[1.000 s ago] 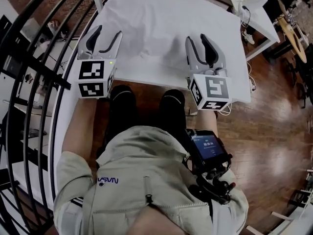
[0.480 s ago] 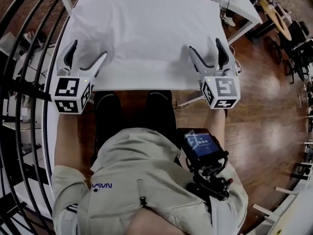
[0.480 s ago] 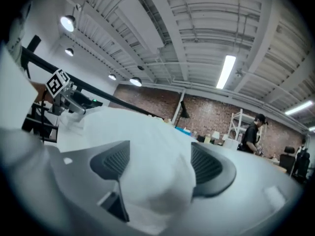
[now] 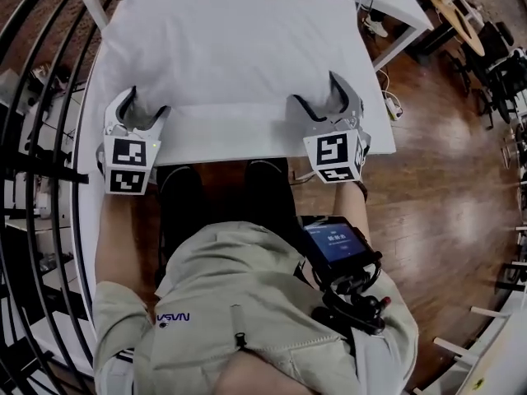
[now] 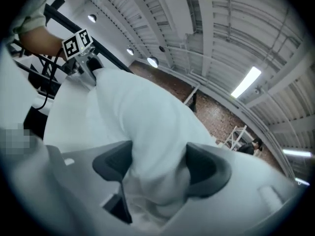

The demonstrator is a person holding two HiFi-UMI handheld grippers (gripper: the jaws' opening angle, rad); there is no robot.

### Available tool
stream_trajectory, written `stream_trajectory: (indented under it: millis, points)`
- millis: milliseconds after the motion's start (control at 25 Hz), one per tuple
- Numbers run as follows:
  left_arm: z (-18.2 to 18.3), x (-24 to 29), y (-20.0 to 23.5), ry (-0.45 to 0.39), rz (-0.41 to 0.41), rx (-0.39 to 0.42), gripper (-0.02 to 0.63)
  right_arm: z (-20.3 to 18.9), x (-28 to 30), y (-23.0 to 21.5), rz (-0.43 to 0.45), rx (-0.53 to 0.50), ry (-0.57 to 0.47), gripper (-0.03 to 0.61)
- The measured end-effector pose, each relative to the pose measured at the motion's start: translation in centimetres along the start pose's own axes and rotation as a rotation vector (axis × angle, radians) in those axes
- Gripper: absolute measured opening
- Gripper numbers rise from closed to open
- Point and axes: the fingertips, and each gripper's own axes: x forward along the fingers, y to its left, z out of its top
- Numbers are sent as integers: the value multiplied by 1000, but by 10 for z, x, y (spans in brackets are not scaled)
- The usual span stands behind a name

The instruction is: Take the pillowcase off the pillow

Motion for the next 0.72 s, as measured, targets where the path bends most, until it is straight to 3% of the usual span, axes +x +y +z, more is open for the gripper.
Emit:
stream_trajectory:
  millis: [160,320,480,720]
  points:
    - [19,-6,-3,-66,11,-29,200,18,-8,-6,-27,5,-78,174]
    - [55,-29,0,-157,38,-17,125,47,-25,-21,-41,18,-162,44]
    - [99,-67,9,-198,58,43,73,82,-50,-43,-48,-37,-187,18]
    - [164,-117,19,-119,-9,242,57,127,-88,-81,40,-57,-164,17]
